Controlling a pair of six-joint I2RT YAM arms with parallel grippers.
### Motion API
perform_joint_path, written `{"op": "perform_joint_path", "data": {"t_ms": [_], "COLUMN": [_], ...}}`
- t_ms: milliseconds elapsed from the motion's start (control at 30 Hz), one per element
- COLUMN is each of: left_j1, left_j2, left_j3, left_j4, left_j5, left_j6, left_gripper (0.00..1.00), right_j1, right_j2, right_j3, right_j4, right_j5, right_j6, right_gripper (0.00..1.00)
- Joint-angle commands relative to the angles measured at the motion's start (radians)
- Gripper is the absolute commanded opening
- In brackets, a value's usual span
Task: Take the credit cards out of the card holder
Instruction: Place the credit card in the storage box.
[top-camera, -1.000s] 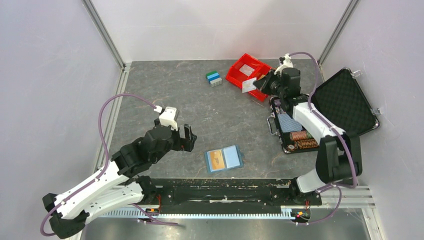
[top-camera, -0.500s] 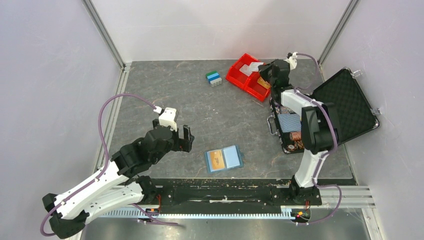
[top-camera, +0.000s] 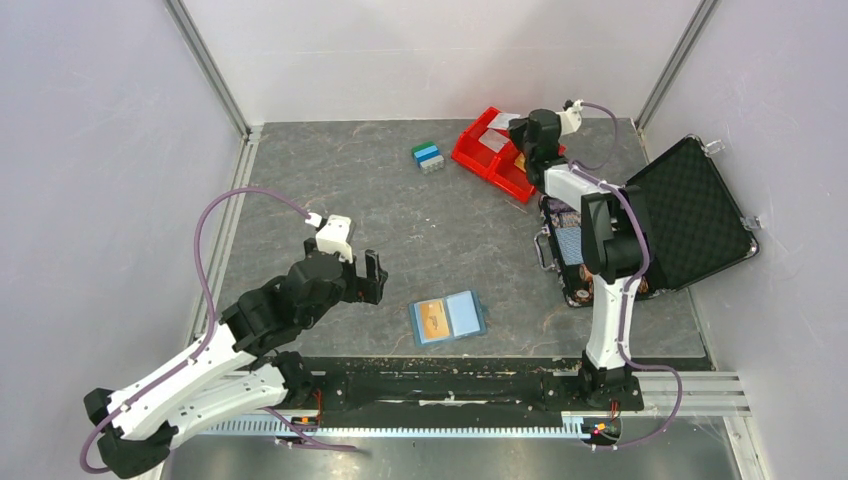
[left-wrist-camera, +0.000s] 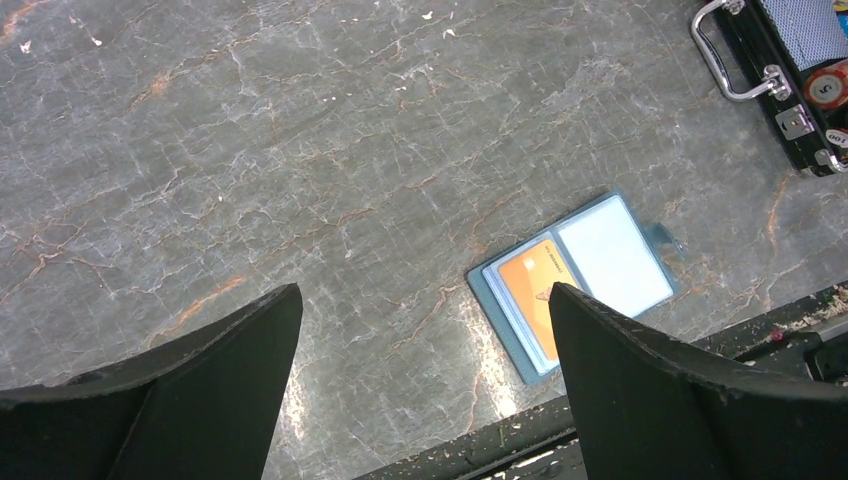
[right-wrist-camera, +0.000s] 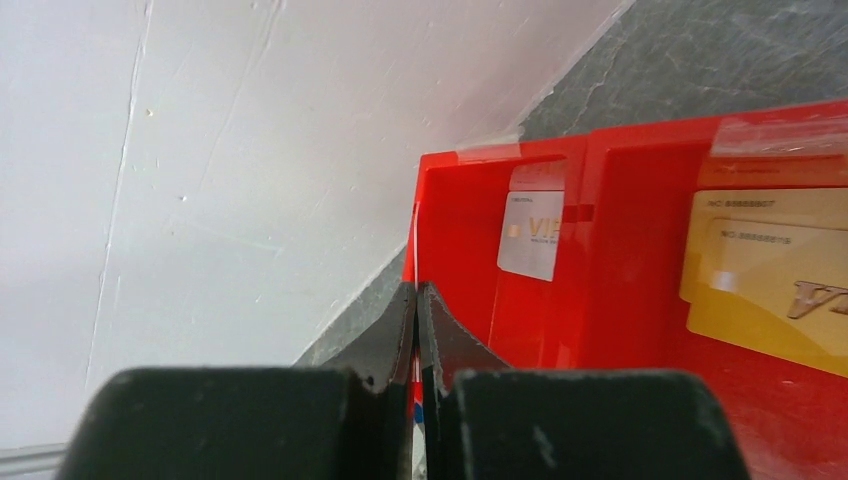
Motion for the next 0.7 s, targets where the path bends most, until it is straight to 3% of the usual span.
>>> {"op": "perform_joint_path", "data": {"t_ms": [0,667], "left_j1": [-0.003,-0.002], "left_j2": [-0.017,-0.042], "left_j3": [0.019,0.016], "left_j4": [0.009,0.011], "left_j5": [-0.02,-0.024], "left_j6": [0.037,0.031], "left_gripper": [1.0,1.0], "right_j1": [0.029,0.074], "right_j2": [0.053,0.163], "right_j3": [0.086,0.193], "right_j4": [-0.009,-0.066], "right_j5": [0.069,0.229], "right_j6": [0.038,0.05], "right_gripper": [0.0,0.0]}}
